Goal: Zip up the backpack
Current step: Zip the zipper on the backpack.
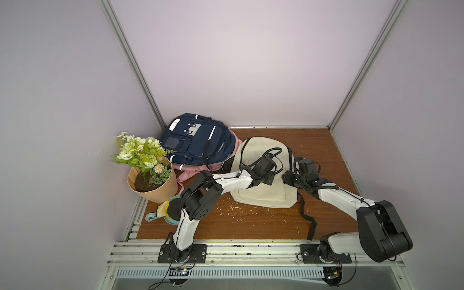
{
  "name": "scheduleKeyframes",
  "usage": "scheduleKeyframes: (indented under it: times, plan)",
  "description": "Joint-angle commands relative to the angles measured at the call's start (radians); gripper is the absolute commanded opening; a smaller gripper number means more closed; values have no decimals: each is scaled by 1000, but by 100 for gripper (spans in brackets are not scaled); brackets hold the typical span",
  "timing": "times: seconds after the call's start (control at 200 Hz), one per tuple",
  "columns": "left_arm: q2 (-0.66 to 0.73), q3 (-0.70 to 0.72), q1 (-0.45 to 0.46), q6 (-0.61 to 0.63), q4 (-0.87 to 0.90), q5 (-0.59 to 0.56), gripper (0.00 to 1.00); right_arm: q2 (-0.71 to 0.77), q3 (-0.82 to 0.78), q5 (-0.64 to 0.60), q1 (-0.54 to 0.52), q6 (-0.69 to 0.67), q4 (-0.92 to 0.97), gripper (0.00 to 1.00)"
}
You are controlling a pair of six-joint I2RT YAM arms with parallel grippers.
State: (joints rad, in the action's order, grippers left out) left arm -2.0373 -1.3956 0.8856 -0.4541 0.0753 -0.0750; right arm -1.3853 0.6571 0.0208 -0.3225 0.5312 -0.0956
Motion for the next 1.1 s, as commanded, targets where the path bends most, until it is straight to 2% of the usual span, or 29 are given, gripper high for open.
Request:
scheduleKeyframes:
  times: [0.0, 0.25, 0.54, 0.726, 1.091]
  plan:
    - [-14, 7, 9, -24, -28, 23, 0, -19, 56, 49, -8, -9, -25, 47]
    - [-16, 18, 8, -35, -53, 50, 0, -142, 67, 33, -10, -16, -33, 33]
    - [-20, 24, 8, -45, -55, 57, 0, -160, 85, 19, -20, -20, -26, 18]
    - [-25, 30, 8, -54, -66, 65, 0, -144, 79, 30, -42, -11, -22, 18]
    - [0, 86, -14, -72, -117, 75, 0, -82, 72, -32, -70, -7, 5, 21]
